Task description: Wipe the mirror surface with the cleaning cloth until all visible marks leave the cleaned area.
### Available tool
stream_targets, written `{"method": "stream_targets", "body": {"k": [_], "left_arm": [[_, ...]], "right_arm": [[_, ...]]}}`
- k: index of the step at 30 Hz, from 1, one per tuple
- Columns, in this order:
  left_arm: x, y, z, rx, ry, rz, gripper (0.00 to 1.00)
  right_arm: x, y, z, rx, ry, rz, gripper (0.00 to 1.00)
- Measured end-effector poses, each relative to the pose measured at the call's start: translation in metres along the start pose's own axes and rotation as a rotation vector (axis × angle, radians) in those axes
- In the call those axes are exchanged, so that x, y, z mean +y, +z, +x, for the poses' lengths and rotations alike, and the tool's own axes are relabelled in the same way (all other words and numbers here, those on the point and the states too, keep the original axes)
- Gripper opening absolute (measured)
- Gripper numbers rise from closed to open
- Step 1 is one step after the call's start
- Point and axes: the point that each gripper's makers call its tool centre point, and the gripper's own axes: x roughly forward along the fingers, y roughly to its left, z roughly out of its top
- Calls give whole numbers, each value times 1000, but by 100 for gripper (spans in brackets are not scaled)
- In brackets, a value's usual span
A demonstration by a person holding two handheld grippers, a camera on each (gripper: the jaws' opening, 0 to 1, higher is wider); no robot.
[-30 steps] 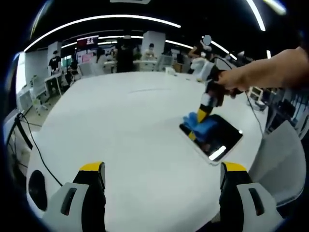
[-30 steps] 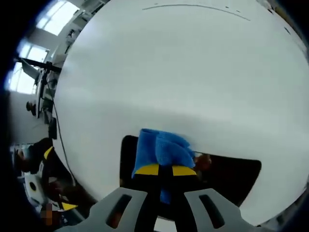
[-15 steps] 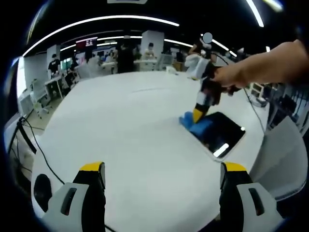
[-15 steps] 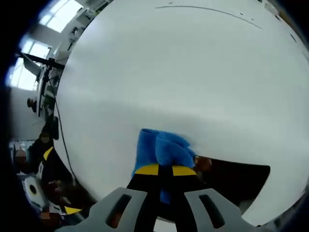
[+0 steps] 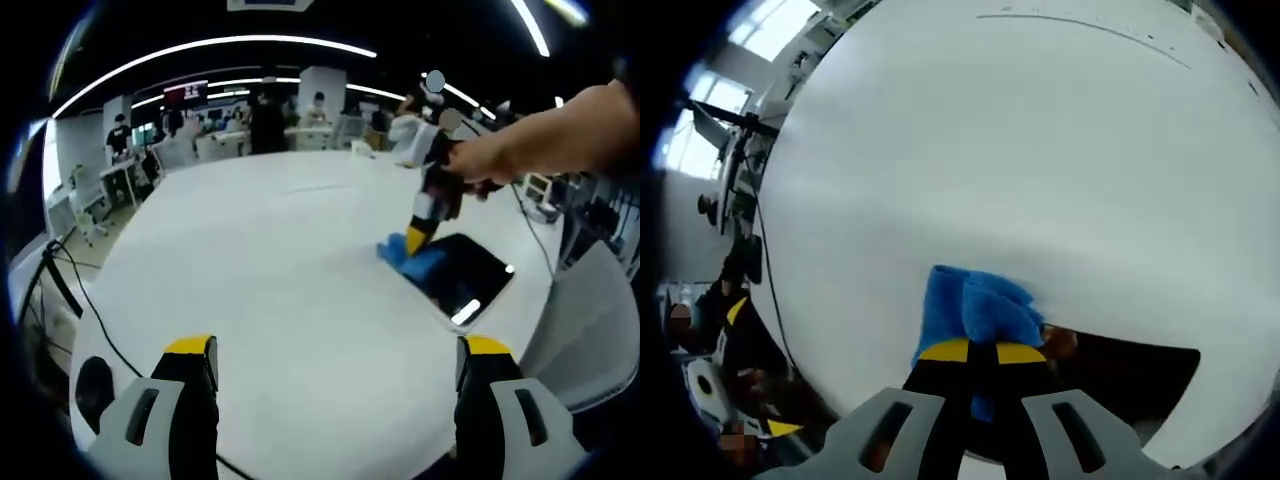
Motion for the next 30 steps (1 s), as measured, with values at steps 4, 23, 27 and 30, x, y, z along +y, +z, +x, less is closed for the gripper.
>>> {"method": "stream_targets", "body": {"k": [4, 23, 27, 30], "left_arm": [[-4, 1, 1, -3, -2, 0, 100], [-12, 9, 0, -19, -7, 2, 100], [-14, 8, -1, -18, -6, 5, 100], [-13, 10, -1, -26, 1, 8, 100]], "right_arm": [[-1, 2, 2, -24, 1, 6, 1], [9, -15, 5, -35, 26, -1, 1], [10, -19, 5, -42, 37, 7, 1], [12, -23, 6, -43, 44, 9, 1]]}}
